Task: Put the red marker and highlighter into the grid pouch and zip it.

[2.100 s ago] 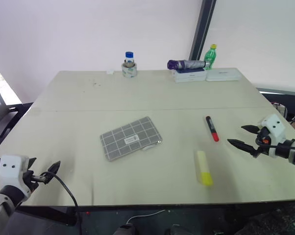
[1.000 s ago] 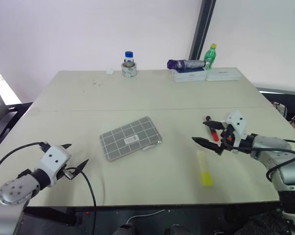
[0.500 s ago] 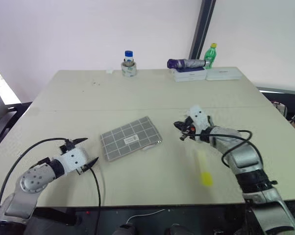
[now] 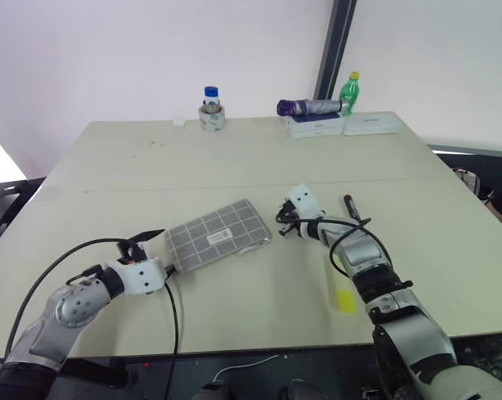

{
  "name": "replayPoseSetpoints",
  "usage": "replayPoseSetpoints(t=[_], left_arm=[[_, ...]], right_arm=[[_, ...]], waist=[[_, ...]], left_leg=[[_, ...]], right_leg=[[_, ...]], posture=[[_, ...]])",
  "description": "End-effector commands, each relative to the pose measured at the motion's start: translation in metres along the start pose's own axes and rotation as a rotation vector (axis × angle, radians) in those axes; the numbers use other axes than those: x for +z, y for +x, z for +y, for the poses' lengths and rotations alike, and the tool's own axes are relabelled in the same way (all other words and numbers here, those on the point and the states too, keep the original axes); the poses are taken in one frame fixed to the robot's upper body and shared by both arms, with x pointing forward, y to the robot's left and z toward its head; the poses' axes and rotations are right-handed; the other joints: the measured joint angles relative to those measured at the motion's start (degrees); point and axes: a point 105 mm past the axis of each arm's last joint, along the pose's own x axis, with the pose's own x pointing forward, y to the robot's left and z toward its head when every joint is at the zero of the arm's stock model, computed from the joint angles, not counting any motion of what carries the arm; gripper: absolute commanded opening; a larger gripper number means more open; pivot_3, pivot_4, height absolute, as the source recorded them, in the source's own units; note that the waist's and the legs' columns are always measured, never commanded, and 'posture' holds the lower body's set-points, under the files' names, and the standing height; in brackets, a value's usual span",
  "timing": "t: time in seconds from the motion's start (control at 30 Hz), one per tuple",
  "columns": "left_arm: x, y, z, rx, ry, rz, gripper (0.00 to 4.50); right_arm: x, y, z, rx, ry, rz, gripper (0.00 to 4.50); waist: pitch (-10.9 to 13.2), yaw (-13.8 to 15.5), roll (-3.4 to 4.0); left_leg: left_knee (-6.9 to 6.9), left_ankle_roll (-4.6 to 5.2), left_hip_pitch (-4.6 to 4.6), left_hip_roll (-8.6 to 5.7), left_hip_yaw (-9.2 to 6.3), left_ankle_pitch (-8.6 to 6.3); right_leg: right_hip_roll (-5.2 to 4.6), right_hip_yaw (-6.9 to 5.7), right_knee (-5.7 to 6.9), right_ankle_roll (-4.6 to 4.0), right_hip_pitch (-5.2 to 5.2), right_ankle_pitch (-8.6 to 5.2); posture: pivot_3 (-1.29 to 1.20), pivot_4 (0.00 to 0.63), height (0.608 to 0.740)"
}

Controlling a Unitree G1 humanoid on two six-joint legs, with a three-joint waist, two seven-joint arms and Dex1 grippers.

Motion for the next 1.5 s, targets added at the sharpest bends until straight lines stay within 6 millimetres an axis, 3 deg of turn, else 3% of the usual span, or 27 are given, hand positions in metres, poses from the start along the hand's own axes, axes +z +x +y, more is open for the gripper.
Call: replayPoseSetpoints(t=[0.03, 0.6, 0.93, 1.03, 1.27, 1.4, 1.5], left_arm=[[0.006, 0.003, -0.001, -0.021, 0.032, -0.044, 4.50], [0.024, 0.005, -0.006, -0.091, 0.019, -0.144, 4.50], [0.027, 0.002, -0.007, -0.101, 0.017, -0.154, 4.50], [0.028, -0.002, -0.005, -0.099, 0.004, -0.168, 3.64], [0.030, -0.006, -0.005, -0.095, -0.007, -0.177, 0.07], [0.032, -0.010, -0.001, -0.058, -0.042, -0.172, 0.07], [0.034, -0.009, 0.010, 0.023, -0.178, -0.155, 0.07]], right_arm=[[0.012, 0.004, 0.010, 0.061, -0.017, -0.028, 0.04], [0.018, 0.004, 0.047, 0.240, -0.109, -0.066, 0.04], [0.019, 0.005, 0.051, 0.253, -0.110, -0.071, 0.04], [0.018, 0.006, 0.049, 0.242, -0.110, -0.066, 0.00], [0.018, 0.006, 0.047, 0.228, -0.110, -0.069, 0.00], [0.028, 0.003, 0.036, 0.175, -0.112, -0.112, 0.00], [0.047, -0.003, 0.015, 0.070, -0.171, -0.180, 0.00]], waist=[[-0.01, -0.06, 0.01], [-0.01, -0.12, 0.01], [-0.01, -0.13, 0.01], [-0.01, -0.14, 0.01], [-0.01, -0.09, 0.01], [-0.01, -0.10, 0.01], [-0.01, -0.03, 0.01]], left_leg=[[0.00, 0.00, 0.00, 0.00, 0.01, 0.00], [0.00, 0.00, 0.00, 0.00, 0.11, 0.00], [0.00, 0.00, -0.01, 0.00, 0.15, 0.00], [0.00, 0.00, -0.01, 0.00, 0.19, 0.00], [0.01, 0.00, -0.06, -0.01, 0.27, 0.00], [0.01, -0.01, -0.08, 0.00, 0.32, 0.01], [0.01, -0.01, -0.10, 0.00, 0.33, 0.01]], right_leg=[[0.00, 0.01, 0.01, 0.00, 0.00, 0.00], [0.02, 0.15, 0.13, 0.00, -0.12, 0.00], [0.03, 0.20, 0.22, 0.00, -0.18, 0.00], [0.03, 0.25, 0.23, 0.00, -0.21, 0.00], [0.03, 0.37, 0.51, 0.00, -0.44, 0.00], [0.04, 0.42, 0.54, 0.00, -0.50, 0.00], [0.04, 0.43, 0.55, 0.00, -0.53, 0.00]], posture=[[0.00, 0.150, 0.740], [0.00, 0.150, 0.740], [0.00, 0.150, 0.740], [0.00, 0.150, 0.740], [0.00, 0.150, 0.740], [0.00, 0.150, 0.740], [0.00, 0.150, 0.740]])
